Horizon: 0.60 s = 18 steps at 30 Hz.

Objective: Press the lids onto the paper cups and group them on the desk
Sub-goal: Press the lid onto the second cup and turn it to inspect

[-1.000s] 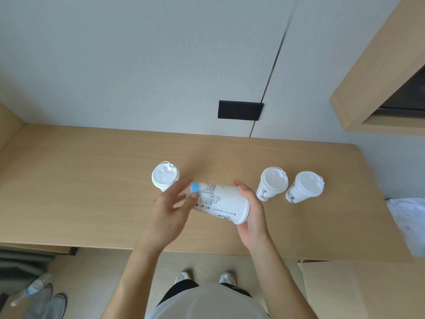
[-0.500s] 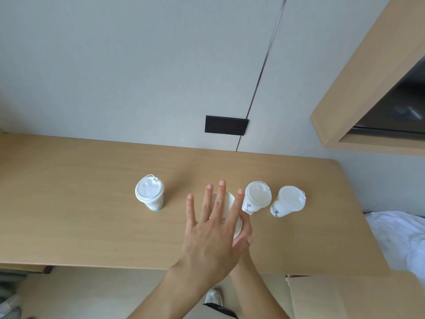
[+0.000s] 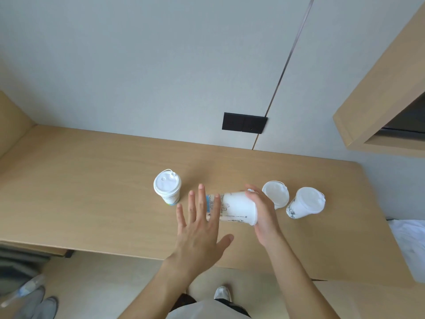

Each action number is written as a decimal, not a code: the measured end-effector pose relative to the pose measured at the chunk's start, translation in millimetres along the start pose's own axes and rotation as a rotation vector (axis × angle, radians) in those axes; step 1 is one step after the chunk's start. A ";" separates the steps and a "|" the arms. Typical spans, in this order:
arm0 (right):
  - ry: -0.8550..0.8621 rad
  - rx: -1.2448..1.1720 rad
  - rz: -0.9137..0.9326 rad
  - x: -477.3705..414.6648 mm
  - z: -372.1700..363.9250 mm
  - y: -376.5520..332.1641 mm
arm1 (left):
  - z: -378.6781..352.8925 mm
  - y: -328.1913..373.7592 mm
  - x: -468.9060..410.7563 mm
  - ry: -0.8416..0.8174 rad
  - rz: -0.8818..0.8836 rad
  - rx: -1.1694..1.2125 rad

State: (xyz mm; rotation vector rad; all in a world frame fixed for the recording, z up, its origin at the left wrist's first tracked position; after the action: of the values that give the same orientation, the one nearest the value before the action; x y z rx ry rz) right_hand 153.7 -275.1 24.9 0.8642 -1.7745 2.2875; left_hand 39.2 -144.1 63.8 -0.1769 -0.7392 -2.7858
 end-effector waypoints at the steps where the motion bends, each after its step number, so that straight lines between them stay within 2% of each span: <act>1: 0.035 0.073 0.043 -1.4 -0.4 -7.8 | -3.9 -5.1 -2.6 -0.009 0.001 0.015; 6: 0.144 0.463 0.256 -13.6 -19.2 -48.6 | -17.6 -15.4 -23.0 -0.031 -0.007 0.067; 11: 0.244 0.914 0.415 -36.3 -52.6 -70.4 | -36.2 -41.7 -52.6 -0.135 0.123 0.062; 18: 0.158 1.270 0.494 -63.1 -102.5 -60.5 | -65.8 -80.2 -83.4 -0.288 0.296 0.174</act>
State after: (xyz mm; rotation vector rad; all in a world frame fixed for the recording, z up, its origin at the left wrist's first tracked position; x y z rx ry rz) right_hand 194.9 -146.9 29.4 0.2528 -0.2680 3.6295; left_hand 94.0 -92.2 -45.8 -0.6103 -0.9323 -2.4274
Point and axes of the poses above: each hand's wrist, its own x-axis away from the middle knuckle, its own z-axis out of the back of the hand, y = z × x, the point moved 8 cm from there along -x, towards the middle knuckle, and after that the axes turned 15 degrees about x, right-handed, at the moved point
